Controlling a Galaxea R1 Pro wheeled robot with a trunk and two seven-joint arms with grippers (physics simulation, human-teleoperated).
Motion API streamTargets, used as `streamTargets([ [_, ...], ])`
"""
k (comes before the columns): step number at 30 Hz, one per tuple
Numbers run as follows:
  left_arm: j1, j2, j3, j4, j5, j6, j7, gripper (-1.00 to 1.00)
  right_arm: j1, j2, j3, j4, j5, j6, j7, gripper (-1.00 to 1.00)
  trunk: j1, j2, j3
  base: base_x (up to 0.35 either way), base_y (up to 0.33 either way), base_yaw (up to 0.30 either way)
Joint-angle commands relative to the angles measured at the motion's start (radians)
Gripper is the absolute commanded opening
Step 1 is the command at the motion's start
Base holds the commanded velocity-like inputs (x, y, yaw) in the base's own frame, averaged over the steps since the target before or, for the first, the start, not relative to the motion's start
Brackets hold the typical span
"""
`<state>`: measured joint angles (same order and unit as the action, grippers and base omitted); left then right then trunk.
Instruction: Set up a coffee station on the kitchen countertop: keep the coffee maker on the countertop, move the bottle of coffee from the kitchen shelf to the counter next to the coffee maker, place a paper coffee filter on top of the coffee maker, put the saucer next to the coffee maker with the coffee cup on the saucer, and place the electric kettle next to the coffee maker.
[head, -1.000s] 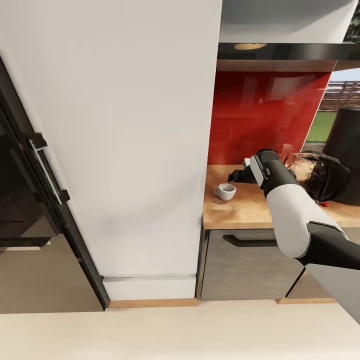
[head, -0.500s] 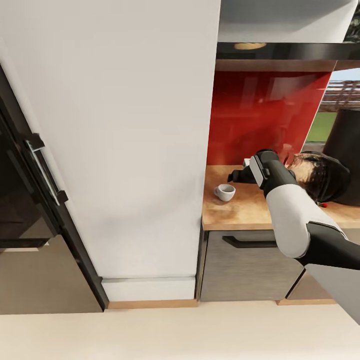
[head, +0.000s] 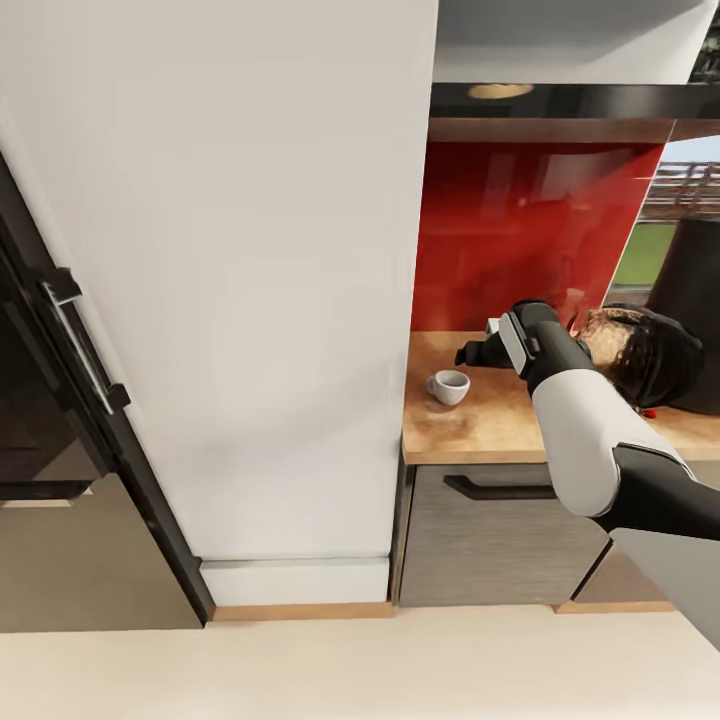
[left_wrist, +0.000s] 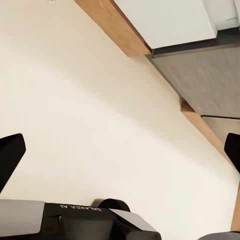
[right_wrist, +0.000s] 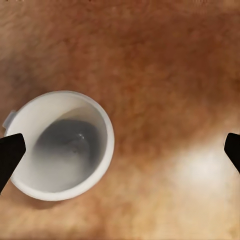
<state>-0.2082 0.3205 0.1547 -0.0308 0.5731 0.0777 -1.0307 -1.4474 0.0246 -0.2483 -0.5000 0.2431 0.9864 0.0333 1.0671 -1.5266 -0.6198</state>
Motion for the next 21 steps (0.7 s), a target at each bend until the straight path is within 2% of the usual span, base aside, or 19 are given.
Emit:
streamTargets([
  [1,0.0,0.0,0.008,0.0,-0.004,0.008,-0.004,1.0,-0.001,0.001,-0.008,-0.001,0.008,0.003,0.003,1.0,0.0,0.0,-0.001,0.159,-0.001,0.0],
  [7,0.0,0.0,0.008,0.0,-0.004,0.008,-0.002,1.0,-0.001,0.0,-0.008,0.0,0.007,0.003,0.003,1.0,0.0,0.0,-0.001,0.101,0.0,0.0],
  [21,0.0,0.0,0.008,0.0,-0.004,0.008,-0.002,1.0,0.004,-0.003,-0.008,0.0,0.008,0.003,0.003,1.0,0.0,0.0,-0.001,0.008,-0.043,0.0],
])
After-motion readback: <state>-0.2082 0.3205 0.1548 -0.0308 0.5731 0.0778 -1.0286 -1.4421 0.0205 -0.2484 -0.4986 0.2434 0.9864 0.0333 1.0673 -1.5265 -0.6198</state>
